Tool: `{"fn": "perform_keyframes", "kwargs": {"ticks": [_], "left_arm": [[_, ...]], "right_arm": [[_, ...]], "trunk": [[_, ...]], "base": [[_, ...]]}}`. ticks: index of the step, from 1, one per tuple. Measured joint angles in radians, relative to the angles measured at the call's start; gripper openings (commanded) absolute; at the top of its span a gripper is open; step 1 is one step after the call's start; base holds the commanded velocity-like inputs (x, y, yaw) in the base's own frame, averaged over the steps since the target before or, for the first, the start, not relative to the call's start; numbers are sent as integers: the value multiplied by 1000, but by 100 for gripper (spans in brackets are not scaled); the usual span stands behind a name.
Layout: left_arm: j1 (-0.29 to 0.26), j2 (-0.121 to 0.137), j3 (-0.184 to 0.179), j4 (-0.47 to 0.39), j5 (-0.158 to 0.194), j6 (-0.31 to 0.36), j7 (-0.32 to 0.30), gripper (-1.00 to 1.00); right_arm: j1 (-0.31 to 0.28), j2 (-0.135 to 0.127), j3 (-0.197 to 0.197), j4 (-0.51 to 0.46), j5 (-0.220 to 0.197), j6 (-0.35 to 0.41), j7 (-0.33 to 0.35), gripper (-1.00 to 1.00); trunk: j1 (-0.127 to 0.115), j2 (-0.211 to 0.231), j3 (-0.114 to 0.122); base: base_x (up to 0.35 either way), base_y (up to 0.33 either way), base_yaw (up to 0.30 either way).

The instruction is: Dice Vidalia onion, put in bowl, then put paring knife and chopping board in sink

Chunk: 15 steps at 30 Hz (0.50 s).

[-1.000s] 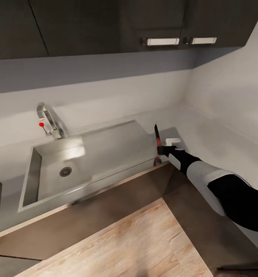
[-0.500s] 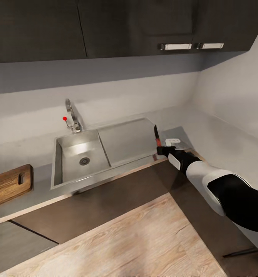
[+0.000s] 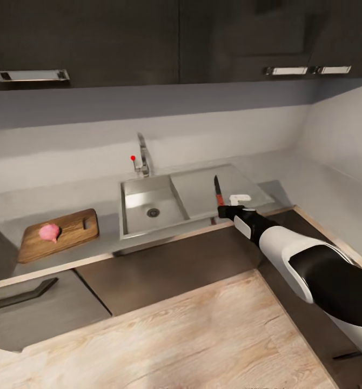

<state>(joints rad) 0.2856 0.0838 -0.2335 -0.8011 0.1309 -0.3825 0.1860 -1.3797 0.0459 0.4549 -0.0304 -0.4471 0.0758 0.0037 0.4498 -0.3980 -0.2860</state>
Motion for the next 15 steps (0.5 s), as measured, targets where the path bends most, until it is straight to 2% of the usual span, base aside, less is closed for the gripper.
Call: {"fn": "perform_keyframes", "kwargs": {"ticks": [15], "left_arm": [[0,0,0,-1,0,0,0,100]], "right_arm": [[0,1,0,0,1,0,0,-100]], "trunk": [[0,0,17]], "base": [[-263,202,222]]}}
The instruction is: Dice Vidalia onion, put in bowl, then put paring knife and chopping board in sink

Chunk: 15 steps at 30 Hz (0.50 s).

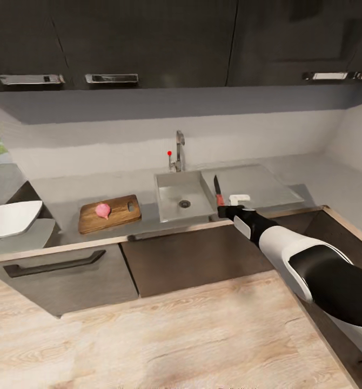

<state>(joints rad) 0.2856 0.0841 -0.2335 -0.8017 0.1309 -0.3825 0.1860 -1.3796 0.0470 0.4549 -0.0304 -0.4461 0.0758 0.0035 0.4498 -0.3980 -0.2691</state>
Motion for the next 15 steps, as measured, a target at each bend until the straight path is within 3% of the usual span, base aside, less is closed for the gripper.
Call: {"fn": "perform_keyframes", "kwargs": {"ticks": [4,15], "left_arm": [[0,0,0,0,0,0,0,100],[0,0,0,-1,0,0,0,100]], "right_arm": [[0,0,0,0,0,0,0,-100],[0,0,0,0,0,0,-1,-100]], "trunk": [[0,0,5],[0,0,17]], "base": [[-179,251,222],[-12,295,222]]}}
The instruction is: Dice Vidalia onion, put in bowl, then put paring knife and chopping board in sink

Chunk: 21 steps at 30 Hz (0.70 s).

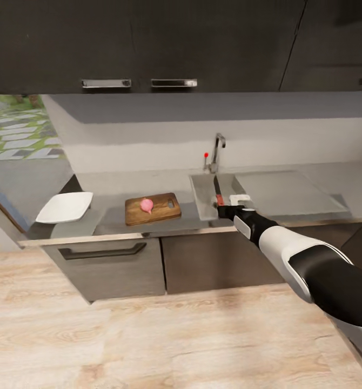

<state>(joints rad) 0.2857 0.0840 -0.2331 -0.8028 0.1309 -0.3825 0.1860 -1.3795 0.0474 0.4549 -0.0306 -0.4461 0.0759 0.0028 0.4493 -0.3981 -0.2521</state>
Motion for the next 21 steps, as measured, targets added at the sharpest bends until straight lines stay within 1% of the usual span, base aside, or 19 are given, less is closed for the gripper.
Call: {"fn": "perform_keyframes", "kwargs": {"ticks": [14,17,21], "left_arm": [[0,1,0,1,0,0,0,100],[0,0,0,2,0,0,0,100],[0,0,-1,2,0,0,0,100]], "right_arm": [[0,1,0,1,0,0,0,-100],[0,0,0,2,1,-1,0,-100],[0,0,0,5,3,-4,-4,-100]], "trunk": [[0,0,16],[0,0,18],[0,0,18]], "base": [[0,299,219],[0,145,85],[0,36,21]]}}
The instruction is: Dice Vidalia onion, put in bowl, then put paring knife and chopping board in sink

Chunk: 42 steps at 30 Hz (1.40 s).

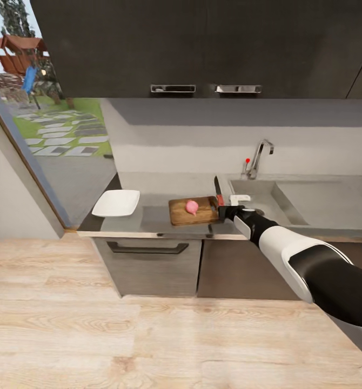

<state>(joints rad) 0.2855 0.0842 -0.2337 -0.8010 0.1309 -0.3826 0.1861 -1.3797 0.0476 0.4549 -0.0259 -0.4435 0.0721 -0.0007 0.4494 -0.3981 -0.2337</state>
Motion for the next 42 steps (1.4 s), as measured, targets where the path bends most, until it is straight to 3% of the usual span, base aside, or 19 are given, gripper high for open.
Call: {"fn": "perform_keyframes", "kwargs": {"ticks": [5,8,11,12,13,15,17,19,26,32,35,38,42], "left_arm": [[0,0,0,2,0,0,0,100],[-1,0,1,16,0,0,0,100],[-1,0,1,22,0,0,-1,100],[-1,0,1,26,0,0,-1,100],[-1,0,1,27,0,0,-1,100],[0,0,1,44,0,0,0,100],[1,0,1,56,0,0,-1,100],[1,0,1,61,0,0,-1,100],[2,0,1,63,0,0,-1,100],[2,0,1,63,0,0,-1,100],[2,0,1,64,0,0,-1,100],[2,0,1,64,0,0,-1,100],[2,0,1,65,0,0,-1,100]], "right_arm": [[0,-5,13,-12,8,1,-9,-100],[0,-1,63,-34,73,3,-80,-100],[0,16,81,-85,172,47,-210,-100],[0,32,85,-111,231,69,-282,-100],[0,40,85,-118,253,74,-308,-100],[0,93,89,-138,392,87,-429,-100],[0,122,91,-142,479,92,-497,-100],[0,127,94,-142,530,98,-541,-100],[0,127,96,-127,589,170,-582,-100],[14,126,94,-34,614,178,-580,-100],[57,126,98,-25,666,177,-581,-100],[81,126,101,-24,748,174,-583,-100],[95,126,100,-25,776,171,-583,-100]], "trunk": [[0,0,0],[0,0,0],[0,0,0],[0,0,0],[0,0,0],[0,0,0],[0,0,0],[0,0,0],[0,0,0],[0,0,0],[0,0,0],[0,0,0],[0,0,0]], "base": [[0,4,2],[0,0,0],[0,0,0],[0,0,0],[0,0,0],[0,0,0],[0,0,0],[0,0,0],[0,0,0],[0,0,0],[0,0,0],[0,0,0],[0,0,0]]}}
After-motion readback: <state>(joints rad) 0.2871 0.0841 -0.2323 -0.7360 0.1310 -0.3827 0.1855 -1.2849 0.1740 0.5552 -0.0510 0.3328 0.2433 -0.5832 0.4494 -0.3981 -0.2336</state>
